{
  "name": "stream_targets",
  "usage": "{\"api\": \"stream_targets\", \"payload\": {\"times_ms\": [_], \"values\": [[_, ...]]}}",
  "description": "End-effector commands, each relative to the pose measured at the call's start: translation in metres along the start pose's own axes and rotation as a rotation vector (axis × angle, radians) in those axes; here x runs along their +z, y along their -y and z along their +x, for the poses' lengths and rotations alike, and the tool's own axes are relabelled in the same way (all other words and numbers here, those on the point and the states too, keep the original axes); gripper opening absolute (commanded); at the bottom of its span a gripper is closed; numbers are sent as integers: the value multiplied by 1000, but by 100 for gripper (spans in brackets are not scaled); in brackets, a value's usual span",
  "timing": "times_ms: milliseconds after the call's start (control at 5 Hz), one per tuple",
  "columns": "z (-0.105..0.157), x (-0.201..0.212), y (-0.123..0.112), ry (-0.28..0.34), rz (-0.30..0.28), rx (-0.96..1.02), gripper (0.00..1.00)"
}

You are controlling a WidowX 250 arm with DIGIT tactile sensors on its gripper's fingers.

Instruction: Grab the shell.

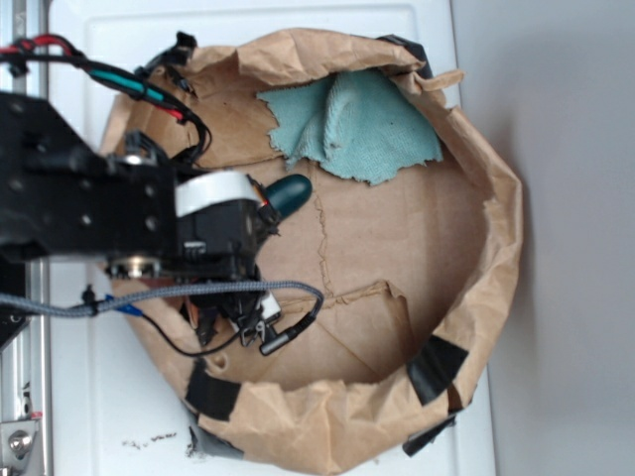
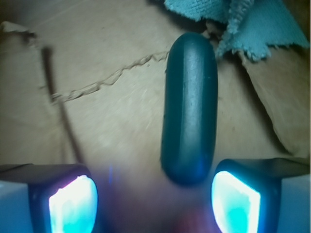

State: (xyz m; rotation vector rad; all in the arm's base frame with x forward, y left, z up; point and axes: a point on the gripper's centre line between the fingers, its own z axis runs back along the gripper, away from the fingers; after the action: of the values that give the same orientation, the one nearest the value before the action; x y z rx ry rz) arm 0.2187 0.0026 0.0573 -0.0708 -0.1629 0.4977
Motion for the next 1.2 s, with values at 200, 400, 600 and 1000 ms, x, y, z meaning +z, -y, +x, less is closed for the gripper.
{"api": "stream_targets", "payload": {"times_ms": [200,400,600,1000], "values": [[21,40,-16,19,-35,81,100],[17,30,-22,39,5,106,100],[13,17,-24,41,29,124,100],[5,-1,-24,60,92,260,100]]}}
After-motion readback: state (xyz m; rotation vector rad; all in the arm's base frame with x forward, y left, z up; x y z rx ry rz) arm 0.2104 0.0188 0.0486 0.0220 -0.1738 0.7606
